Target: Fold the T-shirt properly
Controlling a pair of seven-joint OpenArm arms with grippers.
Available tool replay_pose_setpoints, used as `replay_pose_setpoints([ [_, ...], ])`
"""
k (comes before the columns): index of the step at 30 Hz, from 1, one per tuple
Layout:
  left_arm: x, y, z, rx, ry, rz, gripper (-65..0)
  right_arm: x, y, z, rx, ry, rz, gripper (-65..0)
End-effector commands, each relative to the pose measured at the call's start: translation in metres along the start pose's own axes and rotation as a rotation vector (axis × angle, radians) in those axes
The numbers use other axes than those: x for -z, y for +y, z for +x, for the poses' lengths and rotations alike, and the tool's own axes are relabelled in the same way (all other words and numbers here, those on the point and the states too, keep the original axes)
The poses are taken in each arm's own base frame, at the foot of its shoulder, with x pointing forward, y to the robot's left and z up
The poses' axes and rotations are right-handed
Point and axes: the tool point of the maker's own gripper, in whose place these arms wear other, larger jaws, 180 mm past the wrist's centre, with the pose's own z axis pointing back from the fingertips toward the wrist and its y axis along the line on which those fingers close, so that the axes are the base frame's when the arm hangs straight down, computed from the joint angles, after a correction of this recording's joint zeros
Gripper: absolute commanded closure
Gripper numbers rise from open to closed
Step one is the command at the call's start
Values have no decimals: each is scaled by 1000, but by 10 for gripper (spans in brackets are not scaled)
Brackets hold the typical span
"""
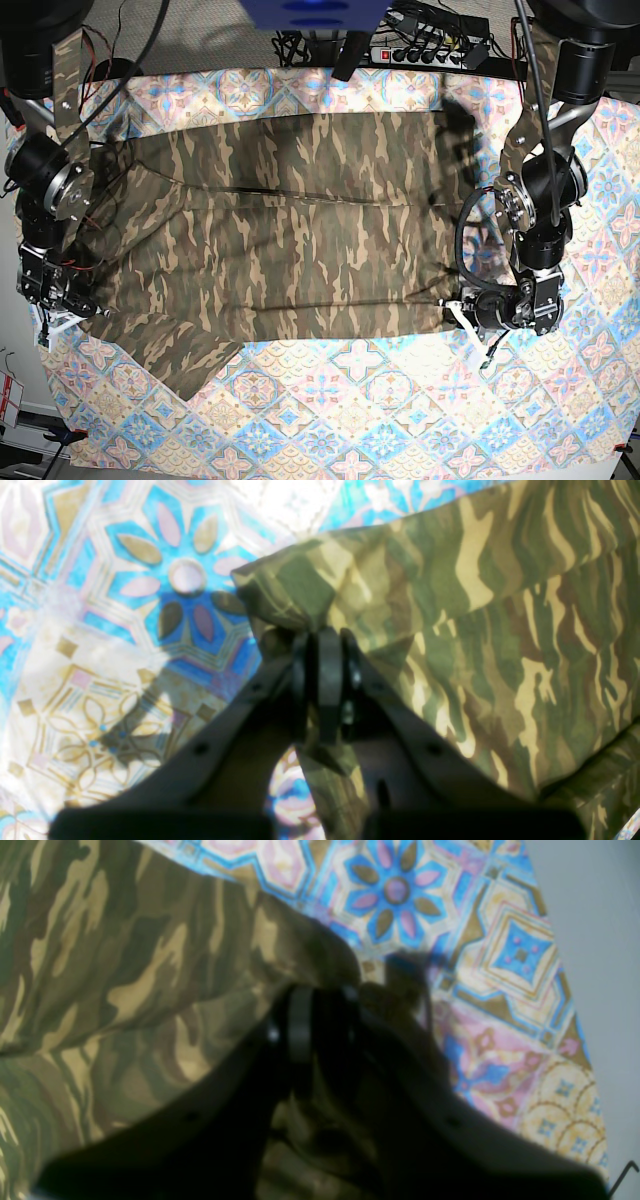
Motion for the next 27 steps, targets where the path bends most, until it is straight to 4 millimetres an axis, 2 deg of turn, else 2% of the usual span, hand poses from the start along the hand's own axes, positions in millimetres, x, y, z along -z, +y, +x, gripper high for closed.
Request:
replay_pose_setpoints([
  [1, -10, 3, 32, 17, -66, 8, -22, -7, -8, 33, 9, -79, -11, -86],
  [6, -9, 3, 30, 13, -64, 6, -23, -4, -12, 16, 1, -51, -19, -91],
  [13, -10, 4, 29, 14, -62, 9, -23, -4, -10, 17, -2, -57, -9, -94],
  [15, -9, 4, 28, 14, -61, 9, -23, -4, -10, 17, -2, -59, -9, -122],
  [18, -9, 3, 26, 13, -58, 8, -23, -4, -10, 18, 2, -63, -8, -188],
  [20, -9, 4, 26, 14, -57, 8, -23, -6, -11, 26, -9, -86, -12, -264],
  [23, -9, 4, 26, 14, -57, 8, -23, -15, 6, 50, -58, -150, 90, -399],
  [27, -8, 3, 25, 13, -54, 8, -23, -20, 6, 64, -75, -189, 100, -580],
])
